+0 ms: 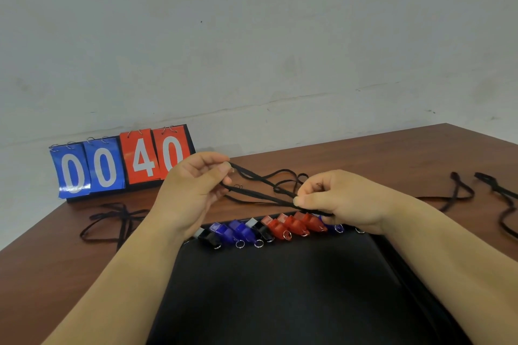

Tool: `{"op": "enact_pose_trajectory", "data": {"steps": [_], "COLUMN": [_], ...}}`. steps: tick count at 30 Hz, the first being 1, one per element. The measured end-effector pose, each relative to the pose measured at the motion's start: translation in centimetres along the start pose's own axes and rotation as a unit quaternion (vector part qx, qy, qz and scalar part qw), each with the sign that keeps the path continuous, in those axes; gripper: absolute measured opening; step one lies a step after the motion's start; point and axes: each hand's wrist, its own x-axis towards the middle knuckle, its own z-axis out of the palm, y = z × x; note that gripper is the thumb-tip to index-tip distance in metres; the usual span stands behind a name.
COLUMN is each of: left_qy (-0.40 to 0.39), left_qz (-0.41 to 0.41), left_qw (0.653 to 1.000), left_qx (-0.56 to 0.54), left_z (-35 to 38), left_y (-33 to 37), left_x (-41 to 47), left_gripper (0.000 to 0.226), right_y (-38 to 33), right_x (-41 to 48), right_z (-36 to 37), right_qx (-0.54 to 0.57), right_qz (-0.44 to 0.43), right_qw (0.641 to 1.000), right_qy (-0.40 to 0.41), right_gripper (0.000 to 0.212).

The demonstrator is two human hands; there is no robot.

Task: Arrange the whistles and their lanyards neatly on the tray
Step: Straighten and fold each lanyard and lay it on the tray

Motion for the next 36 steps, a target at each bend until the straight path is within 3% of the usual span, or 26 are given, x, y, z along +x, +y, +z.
{"op": "enact_pose_trajectory", "data": {"steps": [7, 13, 18, 23, 27, 33, 36], "left_qy": [0.017, 0.022, 0.022, 0.033, 0.048, 0.067, 0.074], "left_qz": [0.005, 0.006, 0.014, 0.016, 0.011, 0.003, 0.001], "left_qw": [1.0, 1.0, 0.999, 0.999, 0.998, 0.997, 0.996], "left_qx": [-0.001, 0.011, 0.022, 0.039, 0.033, 0.04, 0.059], "left_z": [-0.1, -0.3, -0.4, -0.5, -0.5, -0.8, -0.8], "left_y": [0.0, 0.2, 0.2, 0.0, -0.1, -0.1, -0.1], "left_x": [0.1, 0.1, 0.1, 0.2, 0.4, 0.5, 0.4], "left_gripper": [0.015, 0.016, 0.024, 0.024, 0.02, 0.016, 0.012], "right_y": [-0.6, -0.1, 0.3, 0.1, 0.1, -0.2, -0.2], "right_x": [-0.6, -0.3, 0.5, 0.6, 0.5, 0.1, 0.0], "right_z": [-1.2, -1.6, -0.8, -0.7, -0.9, -1.1, -1.5], "right_qx": [0.179, 0.21, 0.265, 0.249, 0.231, 0.091, 0.107], "right_qz": [0.006, 0.026, 0.0, -0.033, -0.023, -0.042, -0.04], "right_qw": [0.983, 0.974, 0.963, 0.968, 0.973, 0.992, 0.989], "right_qy": [-0.051, -0.079, -0.045, 0.022, 0.019, 0.081, 0.094], "right_gripper": [0.015, 0.019, 0.02, 0.012, 0.01, 0.013, 0.011]}}
